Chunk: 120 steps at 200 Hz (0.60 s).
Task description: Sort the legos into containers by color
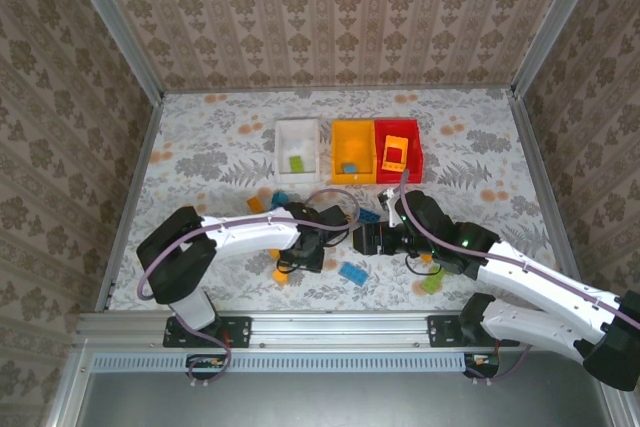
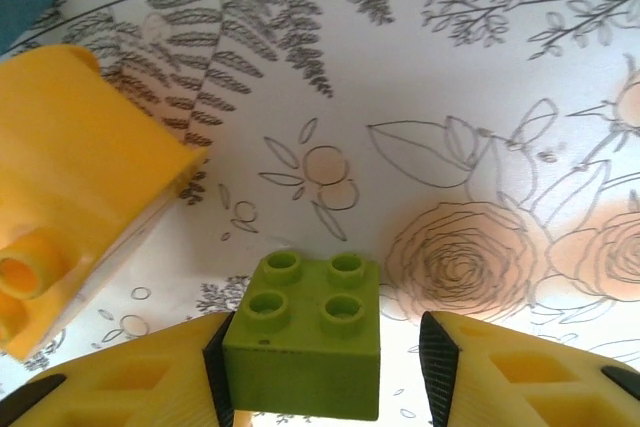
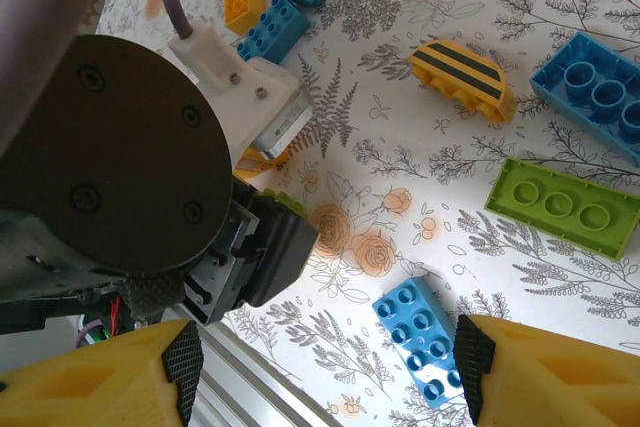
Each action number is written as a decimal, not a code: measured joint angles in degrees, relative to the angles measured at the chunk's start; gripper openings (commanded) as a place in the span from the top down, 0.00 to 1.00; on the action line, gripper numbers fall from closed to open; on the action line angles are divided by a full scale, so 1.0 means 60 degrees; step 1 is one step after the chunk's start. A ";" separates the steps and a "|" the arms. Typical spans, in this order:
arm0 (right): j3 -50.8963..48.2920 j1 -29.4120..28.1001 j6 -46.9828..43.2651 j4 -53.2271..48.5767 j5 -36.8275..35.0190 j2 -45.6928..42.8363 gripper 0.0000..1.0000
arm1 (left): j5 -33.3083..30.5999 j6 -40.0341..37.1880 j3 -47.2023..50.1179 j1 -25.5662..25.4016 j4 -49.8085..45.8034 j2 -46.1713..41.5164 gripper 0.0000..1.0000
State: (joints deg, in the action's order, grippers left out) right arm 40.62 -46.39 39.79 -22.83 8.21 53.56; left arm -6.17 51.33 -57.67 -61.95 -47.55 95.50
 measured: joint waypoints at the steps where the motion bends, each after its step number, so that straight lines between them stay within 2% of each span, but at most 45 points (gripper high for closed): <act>1: -0.0004 0.0000 0.0007 0.0000 0.0000 0.0000 0.30 | -0.0004 0.0000 -0.0004 0.0000 0.0007 0.0007 0.49; 53: -0.0102 0.0000 0.0131 -0.0004 -0.0022 -0.0135 0.30 | -0.0102 -0.0040 -0.0102 0.0000 0.0106 0.0219 0.66; 96: -0.0102 0.0000 0.0124 0.0000 -0.0040 -0.0543 0.30 | -0.0492 -0.0127 -0.0616 0.0186 -0.0160 -0.0368 0.68; 120: -0.0102 0.0000 0.0113 0.0288 -0.0044 -0.1013 0.29 | -0.0474 -0.0652 -0.1479 0.1093 -0.0277 -0.1133 0.68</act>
State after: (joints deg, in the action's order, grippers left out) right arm 40.01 -46.39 40.47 -21.10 7.94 47.48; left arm -9.02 47.42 -66.54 -55.40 -49.21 88.71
